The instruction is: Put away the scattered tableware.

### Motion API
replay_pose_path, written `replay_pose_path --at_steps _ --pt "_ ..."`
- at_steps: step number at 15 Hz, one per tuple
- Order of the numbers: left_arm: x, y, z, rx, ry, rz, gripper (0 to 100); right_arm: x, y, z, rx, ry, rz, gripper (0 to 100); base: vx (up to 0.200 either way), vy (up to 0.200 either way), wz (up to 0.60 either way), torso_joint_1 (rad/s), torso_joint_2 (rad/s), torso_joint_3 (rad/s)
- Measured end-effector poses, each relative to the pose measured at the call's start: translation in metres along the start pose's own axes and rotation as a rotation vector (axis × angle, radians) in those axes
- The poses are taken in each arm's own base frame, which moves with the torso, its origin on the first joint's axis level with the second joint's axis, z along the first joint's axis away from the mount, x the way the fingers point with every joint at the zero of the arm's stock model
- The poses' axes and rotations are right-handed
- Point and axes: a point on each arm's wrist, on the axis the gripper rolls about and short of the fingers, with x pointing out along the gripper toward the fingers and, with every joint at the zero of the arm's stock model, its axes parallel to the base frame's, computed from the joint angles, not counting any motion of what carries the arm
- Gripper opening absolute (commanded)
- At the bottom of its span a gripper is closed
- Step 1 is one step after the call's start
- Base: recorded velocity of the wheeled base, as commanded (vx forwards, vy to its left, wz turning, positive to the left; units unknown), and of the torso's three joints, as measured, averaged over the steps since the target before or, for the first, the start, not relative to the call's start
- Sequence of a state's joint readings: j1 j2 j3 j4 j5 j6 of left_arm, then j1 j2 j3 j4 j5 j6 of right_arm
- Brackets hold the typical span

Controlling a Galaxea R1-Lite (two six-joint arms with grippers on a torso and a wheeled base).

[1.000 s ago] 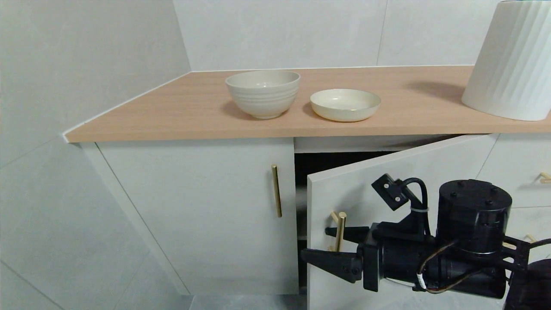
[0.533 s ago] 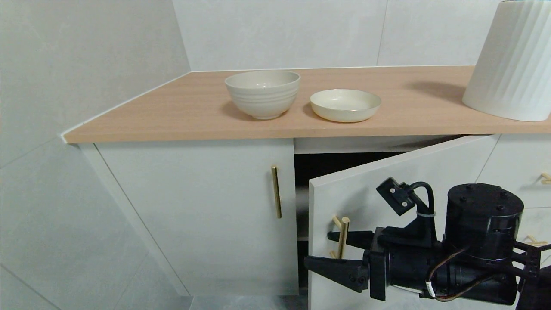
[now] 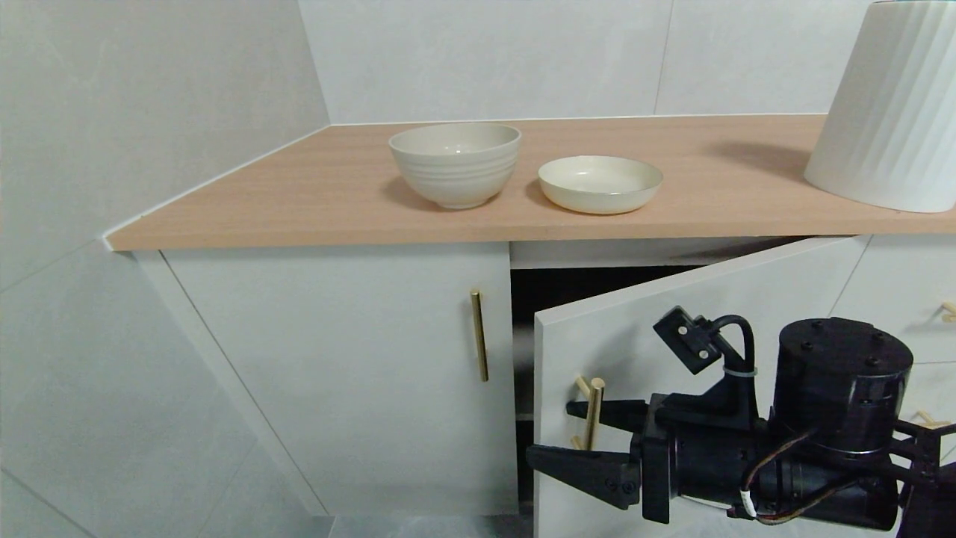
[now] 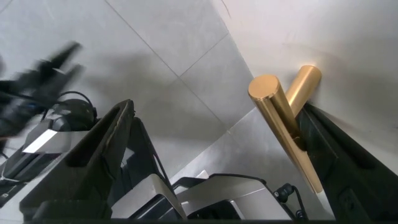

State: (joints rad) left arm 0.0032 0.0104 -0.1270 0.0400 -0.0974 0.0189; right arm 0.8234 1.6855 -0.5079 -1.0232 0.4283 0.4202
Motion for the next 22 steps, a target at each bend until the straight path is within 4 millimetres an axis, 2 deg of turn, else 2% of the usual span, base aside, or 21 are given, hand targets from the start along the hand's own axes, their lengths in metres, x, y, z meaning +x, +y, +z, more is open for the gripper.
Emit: replay_pose_path --at_steps 3,5,7,8,10,11,13,16,19,22 --pt "-0.002 -0.002 0.053 -0.015 0.016 -0.153 100 0.001 0.001 -0.001 0.000 0.004 0.002 100 0.000 0.000 0.00 0.000 0.00 0.000" --pt "0.016 -0.002 0.085 -0.032 0.082 -0.259 100 0.001 0.001 -0.002 0.001 0.006 0.003 100 0.000 0.000 0.00 0.000 0.00 0.000" --pt "0.049 0.000 0.111 -0.065 0.182 -0.330 100 0.002 0.001 -0.002 0.001 0.007 0.003 100 0.000 0.000 0.00 0.000 0.00 0.000" --pt "0.072 0.001 0.121 -0.086 0.240 -0.362 100 0.002 0.001 -0.002 0.001 0.008 0.004 100 0.000 0.000 0.00 0.000 0.00 0.000" --pt "0.122 0.002 0.127 -0.128 0.339 -0.422 100 0.002 0.000 -0.003 0.002 0.009 0.003 100 0.000 0.000 0.00 0.000 0.00 0.000" --pt "0.149 0.000 0.123 -0.145 0.384 -0.461 100 0.002 0.000 -0.003 0.002 0.010 0.003 100 0.000 0.000 0.00 0.000 0.00 0.000" --pt "0.193 -0.011 0.101 -0.162 0.453 -0.541 100 0.003 0.000 -0.003 0.001 0.011 0.004 100 0.000 0.000 0.00 0.000 0.00 0.000" --pt "0.234 -0.039 0.055 -0.217 0.516 -0.647 100 0.003 0.000 -0.003 0.001 0.011 0.003 100 0.000 0.000 0.00 0.000 0.00 0.000" --pt "0.243 -0.064 0.022 -0.344 0.646 -0.694 100 0.003 0.000 -0.003 0.001 0.012 0.003 100 0.000 0.000 0.00 0.000 0.00 0.000" --pt "0.244 -0.073 0.010 -0.342 0.709 -0.716 100 0.004 -0.001 -0.004 0.003 0.015 0.001 100 0.000 0.000 0.00 0.000 0.00 0.000"
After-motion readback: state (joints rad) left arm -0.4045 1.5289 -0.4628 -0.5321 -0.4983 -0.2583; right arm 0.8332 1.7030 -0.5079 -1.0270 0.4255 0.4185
